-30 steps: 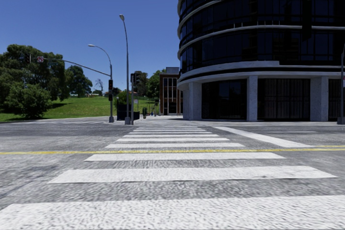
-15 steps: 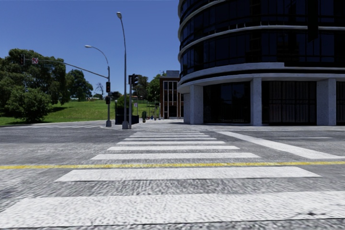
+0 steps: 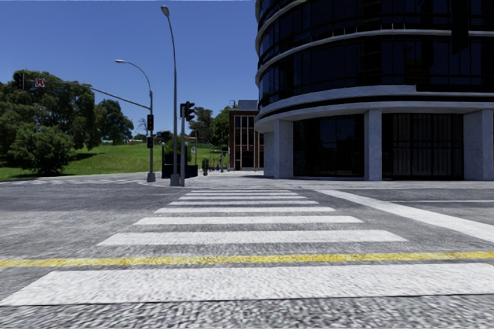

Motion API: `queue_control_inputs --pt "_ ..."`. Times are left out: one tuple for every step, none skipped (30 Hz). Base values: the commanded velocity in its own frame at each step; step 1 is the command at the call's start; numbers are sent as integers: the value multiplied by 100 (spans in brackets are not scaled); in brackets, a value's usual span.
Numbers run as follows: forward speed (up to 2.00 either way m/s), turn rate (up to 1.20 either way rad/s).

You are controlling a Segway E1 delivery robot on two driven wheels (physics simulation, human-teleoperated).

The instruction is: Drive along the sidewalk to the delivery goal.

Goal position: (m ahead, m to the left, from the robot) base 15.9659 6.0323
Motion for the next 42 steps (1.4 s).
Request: queue_control_inputs --pt "154 17" --pt "154 18" --pt "154 18" --pt "154 20" --pt "154 23" --pt "154 26" --pt "154 27" --pt "154 28" --pt "154 28" --pt "154 28" --pt "154 28" --pt "154 28" --pt "154 28" --pt "154 28" --pt "154 28" --pt "154 27" --pt "154 10" --pt "154 10" --pt "154 0" --pt "154 0" --pt "154 0" --pt "154 0" --pt "154 0" --pt "154 0" --pt "154 0" --pt "154 0" --pt "154 0" --pt "154 0" --pt "154 0" --pt "154 0" --pt "154 0" --pt "154 0" --pt "154 0" --pt "154 0" --pt "154 0" --pt "154 0" --pt "154 0" --pt "154 0" --pt "154 0" --pt "154 0" --pt "154 0" --pt "154 0"
